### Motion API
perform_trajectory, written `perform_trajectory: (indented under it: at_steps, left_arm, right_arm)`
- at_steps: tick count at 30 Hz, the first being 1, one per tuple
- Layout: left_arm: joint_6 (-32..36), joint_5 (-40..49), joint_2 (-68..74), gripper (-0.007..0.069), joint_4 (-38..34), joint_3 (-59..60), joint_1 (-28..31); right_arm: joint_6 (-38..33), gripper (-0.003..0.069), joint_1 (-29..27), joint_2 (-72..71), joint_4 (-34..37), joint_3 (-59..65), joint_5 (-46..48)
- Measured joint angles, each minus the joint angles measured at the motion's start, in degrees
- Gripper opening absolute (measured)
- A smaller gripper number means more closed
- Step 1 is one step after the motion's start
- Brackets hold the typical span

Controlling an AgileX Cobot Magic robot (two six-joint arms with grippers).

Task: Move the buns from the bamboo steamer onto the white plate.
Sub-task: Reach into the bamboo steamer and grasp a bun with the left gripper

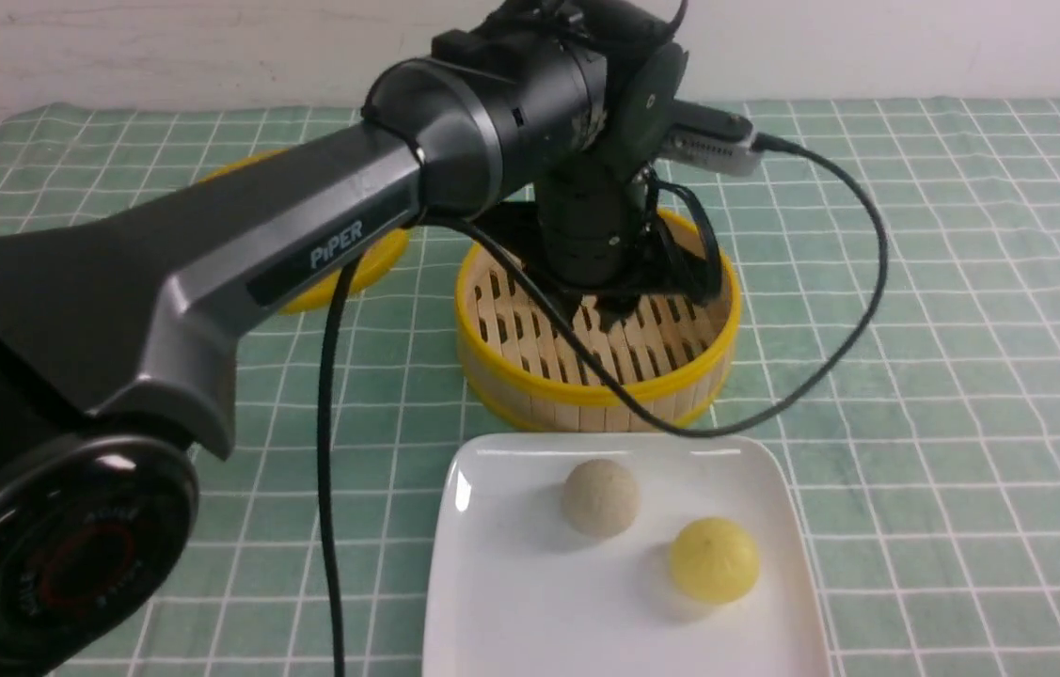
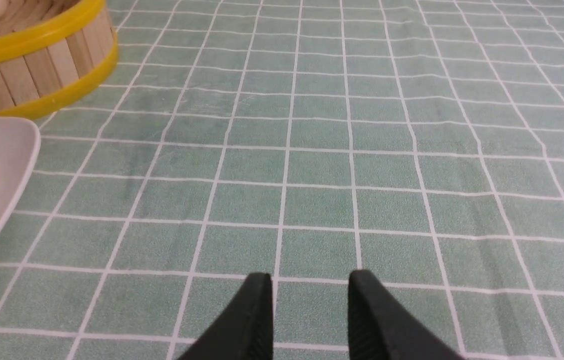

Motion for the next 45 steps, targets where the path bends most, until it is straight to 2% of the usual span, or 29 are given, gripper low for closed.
perform_trajectory:
  at_steps: [1,4,9,13,16,19,20,23,26,30,33,34,35,38,39,41,45]
  left_arm:
    - [-0.7,0.0,0.0,0.0085,0.3,-0.6,0.8]
    - [-0.7,0.4,0.2,0.0019,-1.1,-2.0,3.2]
    - [2.4,0.2,2.2,0.0002,-11.9,-5.5,9.8]
    - [6.3,-4.1,4.9,0.0013,-21.5,-6.1,13.8]
    - [9.2,-9.2,6.9,0.0058,-25.3,-6.2,14.7]
    - [10.0,-14.5,8.5,0.0143,-26.2,-6.2,14.4]
    - [10.0,-14.5,8.5,0.0150,-26.2,-6.2,14.4]
    - [10.3,-17.9,10.1,0.0274,-25.9,-6.2,14.1]
    - [10.3,-19.2,11.3,0.0356,-24.5,-6.2,14.1]
    - [10.3,-19.4,12.4,0.0393,-23.8,-6.2,14.2]
    - [10.3,-19.4,13.2,0.0376,-23.7,-6.2,14.0]
    - [10.3,-18.7,13.6,0.0330,-23.5,-6.2,13.9]
    - [10.3,-18.6,13.7,0.0330,-23.5,-6.2,13.9]
    - [10.3,-15.6,13.8,0.0186,-23.5,-6.2,13.8]
    - [10.3,-13.8,13.6,0.0105,-23.6,-6.3,13.8]
    - [10.3,-11.2,13.1,0.0045,-23.6,-6.6,13.8]
    - [10.3,-5.3,9.9,0.0028,-23.8,-8.4,13.7]
  right_arm:
    - [0.0,0.0240,0.0,0.0,0.0,0.0,0.0]
    - [0.0,0.0240,0.0,0.0,0.0,0.0,0.0]
    - [0.0,0.0240,0.0,0.0,0.0,0.0,0.0]
    - [0.0,0.0240,0.0,0.0,0.0,0.0,0.0]
    - [0.0,0.0240,0.0,0.0,0.0,0.0,0.0]
    - [0.0,0.0240,0.0,0.0,0.0,0.0,0.0]
    - [0.0,0.0240,0.0,0.0,0.0,0.0,0.0]
    - [0.0,0.0240,0.0,0.0,0.0,0.0,0.0]
    - [0.0,0.0240,0.0,0.0,0.0,0.0,0.0]
    - [0.0,0.0240,0.0,0.0,0.0,0.0,0.0]
    - [0.0,0.0240,0.0,0.0,0.0,0.0,0.0]
    - [0.0,0.0240,0.0,0.0,0.0,0.0,0.0]
    - [0.0,0.0240,0.0,0.0,0.0,0.0,0.0]
    - [0.0,0.0240,0.0,0.0,0.0,0.0,0.0]
    - [0.0,0.0240,0.0,0.0,0.0,0.0,0.0]
    - [0.0,0.0240,0.0,0.0,0.0,0.0,0.0]
    - [0.0,0.0240,0.0,0.0,0.0,0.0,0.0]
